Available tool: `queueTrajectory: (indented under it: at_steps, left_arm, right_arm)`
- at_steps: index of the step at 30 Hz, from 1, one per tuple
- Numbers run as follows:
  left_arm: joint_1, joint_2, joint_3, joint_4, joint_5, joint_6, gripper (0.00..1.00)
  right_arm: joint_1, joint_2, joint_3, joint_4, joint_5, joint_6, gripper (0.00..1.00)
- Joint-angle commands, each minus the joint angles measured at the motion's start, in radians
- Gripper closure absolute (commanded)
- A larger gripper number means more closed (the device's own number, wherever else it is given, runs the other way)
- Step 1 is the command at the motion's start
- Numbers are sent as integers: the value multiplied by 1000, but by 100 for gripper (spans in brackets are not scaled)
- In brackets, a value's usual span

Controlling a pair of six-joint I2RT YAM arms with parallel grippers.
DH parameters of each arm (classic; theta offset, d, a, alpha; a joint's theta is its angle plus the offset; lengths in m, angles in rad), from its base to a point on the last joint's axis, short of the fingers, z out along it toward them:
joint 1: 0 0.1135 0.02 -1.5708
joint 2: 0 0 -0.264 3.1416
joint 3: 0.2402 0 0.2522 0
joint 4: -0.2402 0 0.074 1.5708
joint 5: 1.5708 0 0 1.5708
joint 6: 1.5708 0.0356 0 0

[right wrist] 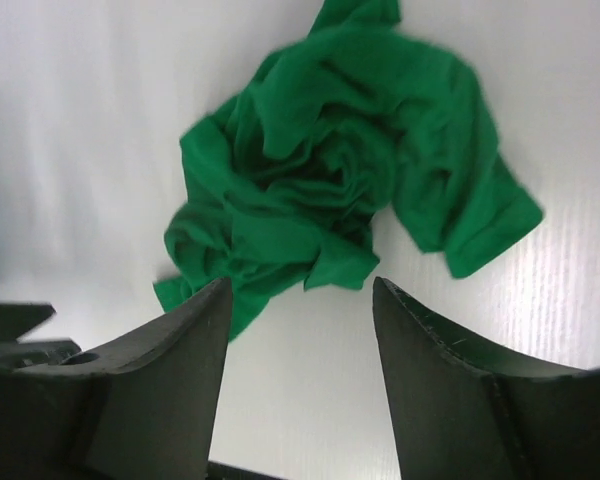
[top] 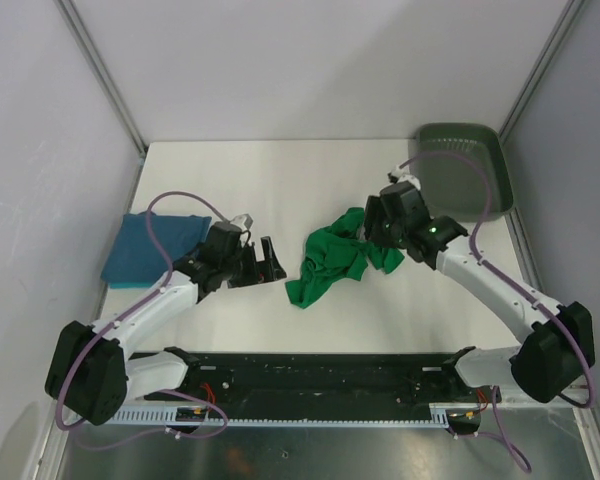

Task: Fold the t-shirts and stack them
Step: Flatten out the tshirt

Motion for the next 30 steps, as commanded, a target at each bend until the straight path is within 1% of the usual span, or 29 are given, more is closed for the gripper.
queueTrajectory:
  at_steps: [1, 5, 14, 17, 19, 21, 25, 26, 28, 30]
  left_arm:
    - [-5, -31, -15, 57, 13, -48, 1]
    - [-5, -35, -23, 57, 13, -48, 0]
    - [-5, -37, -42, 65, 26, -43, 1]
    - [-5, -33, -43, 67, 37, -41, 0]
    - [-5, -30, -44, 69, 42, -40, 1]
    - [-6, -22, -46, 72, 49, -38, 1]
    - [-22, 24, -43, 76, 51, -46, 6]
    - [-32, 39, -42, 78, 47, -51, 8]
    - [-59, 67, -38, 87, 38, -63, 12]
    - [-90, 99, -28, 98, 29, -69, 17]
  right_arm:
    - [71, 34, -48, 59, -11, 17, 40]
    - [95, 107, -64, 74, -8, 4, 43]
    - [95, 248, -71, 148, 11, -43, 45]
    - [95, 275, -71, 162, 18, -45, 49]
    - [95, 279, -71, 159, 38, -44, 54]
    - [92, 278, -72, 156, 46, -47, 61]
    - [82, 257, -72, 150, 38, -50, 90]
    - [79, 241, -72, 144, 37, -50, 95]
    - [69, 198, -73, 123, 47, -49, 99]
    - [56, 134, -72, 93, 64, -48, 100]
